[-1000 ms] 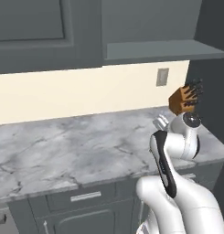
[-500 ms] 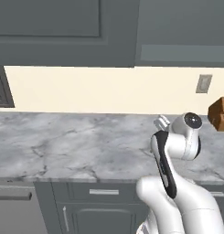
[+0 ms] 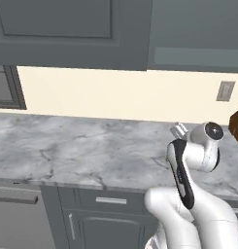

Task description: Organize the utensils by type. Pick up the wooden spoons from the counter and place them in the open cabinet. Then pick up the metallic utensils from the counter and place them in the open drawer.

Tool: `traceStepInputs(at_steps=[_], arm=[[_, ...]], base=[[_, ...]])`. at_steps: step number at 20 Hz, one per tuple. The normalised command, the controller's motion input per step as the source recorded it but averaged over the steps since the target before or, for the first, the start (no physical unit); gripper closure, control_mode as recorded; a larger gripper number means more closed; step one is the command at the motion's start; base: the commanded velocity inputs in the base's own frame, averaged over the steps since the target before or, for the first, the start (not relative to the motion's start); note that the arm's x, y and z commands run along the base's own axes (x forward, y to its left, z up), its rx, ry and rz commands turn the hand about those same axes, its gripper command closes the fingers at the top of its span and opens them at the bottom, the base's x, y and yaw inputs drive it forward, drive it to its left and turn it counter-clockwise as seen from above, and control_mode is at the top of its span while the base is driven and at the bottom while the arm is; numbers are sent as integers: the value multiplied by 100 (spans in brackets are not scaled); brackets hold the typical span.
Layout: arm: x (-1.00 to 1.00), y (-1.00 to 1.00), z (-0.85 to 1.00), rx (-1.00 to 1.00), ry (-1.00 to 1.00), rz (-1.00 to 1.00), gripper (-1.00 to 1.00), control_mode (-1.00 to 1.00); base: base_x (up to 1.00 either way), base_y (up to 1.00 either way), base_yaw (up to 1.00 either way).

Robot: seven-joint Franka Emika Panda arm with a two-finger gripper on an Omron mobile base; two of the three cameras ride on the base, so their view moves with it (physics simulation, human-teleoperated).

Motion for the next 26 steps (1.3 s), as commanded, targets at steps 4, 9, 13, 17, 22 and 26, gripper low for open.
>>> traceStepInputs(at_steps=[4,9,13,17,22,26], arm=[[-10,-47,3,8,-23,-38,100,-100],[-26,-42,35,4,-21,-53,100,-100],[-4,-44,73,4,-17,-19,100,-100],[0,-49,97,-3,-2,0,100,-100],[0,-28,89,-10,0,0,100,-100],[0,-15,86,-2,-3,0,100,-100]], base=[[0,0,0],[0,0,0],[0,0,0],[0,0,0],[0,0,0],[0,0,0]])
